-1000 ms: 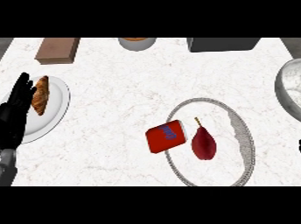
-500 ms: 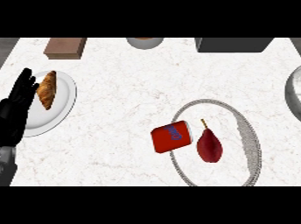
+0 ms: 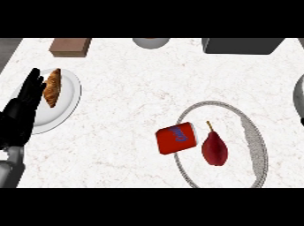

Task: Pick the pear from the placemat and place it in the bowl

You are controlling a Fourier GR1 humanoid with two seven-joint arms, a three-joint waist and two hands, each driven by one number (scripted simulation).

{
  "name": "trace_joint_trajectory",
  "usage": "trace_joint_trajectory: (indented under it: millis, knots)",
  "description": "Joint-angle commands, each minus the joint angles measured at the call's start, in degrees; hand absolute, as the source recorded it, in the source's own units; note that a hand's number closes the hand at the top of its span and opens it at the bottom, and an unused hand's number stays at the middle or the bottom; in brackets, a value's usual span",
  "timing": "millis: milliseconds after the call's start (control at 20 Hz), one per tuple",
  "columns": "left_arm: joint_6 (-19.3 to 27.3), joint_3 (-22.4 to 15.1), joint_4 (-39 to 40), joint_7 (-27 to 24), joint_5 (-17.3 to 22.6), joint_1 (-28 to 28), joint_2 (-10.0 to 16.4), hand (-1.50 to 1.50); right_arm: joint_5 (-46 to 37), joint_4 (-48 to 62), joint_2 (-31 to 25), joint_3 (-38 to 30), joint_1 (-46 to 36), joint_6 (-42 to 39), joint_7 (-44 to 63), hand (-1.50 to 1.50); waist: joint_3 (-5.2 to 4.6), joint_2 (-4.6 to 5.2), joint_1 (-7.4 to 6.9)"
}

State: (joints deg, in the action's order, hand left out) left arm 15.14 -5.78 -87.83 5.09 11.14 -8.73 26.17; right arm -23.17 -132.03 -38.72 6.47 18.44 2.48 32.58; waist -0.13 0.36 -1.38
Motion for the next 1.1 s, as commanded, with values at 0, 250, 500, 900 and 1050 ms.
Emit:
trace_joint_trajectory:
  millis: [0,250,500,900,1050]
  knots:
    - [-1.6,1.2,1.0,0.0,0.6,-0.5,-0.1,0.0,4.7,4.6,-2.4,1.4,-9.9,-8.9,7.1,-1.5,0.06,-0.03,0.0]
    - [-1.6,0.9,2.3,-1.4,-1.6,0.0,-1.5,0.0,7.0,12.4,1.0,6.7,-19.8,-15.3,10.0,-1.5,0.09,-0.18,0.46]
    - [-3.2,4.4,4.9,-1.8,-1.0,-1.7,-0.5,0.0,5.1,19.0,4.8,12.1,-21.8,-19.3,12.7,-1.5,0.1,-0.2,0.97]
    - [-4.9,6.0,1.5,-2.9,-2.9,2.8,-2.2,0.0,-10.1,21.4,9.4,15.1,-23.2,-16.5,9.8,-1.5,0.13,-0.38,1.19]
    - [-5.1,6.5,-0.6,0.3,-3.2,2.5,-2.6,0.0,-16.6,23.0,11.5,17.5,-21.4,-13.6,8.5,-1.5,0.14,-0.4,1.28]
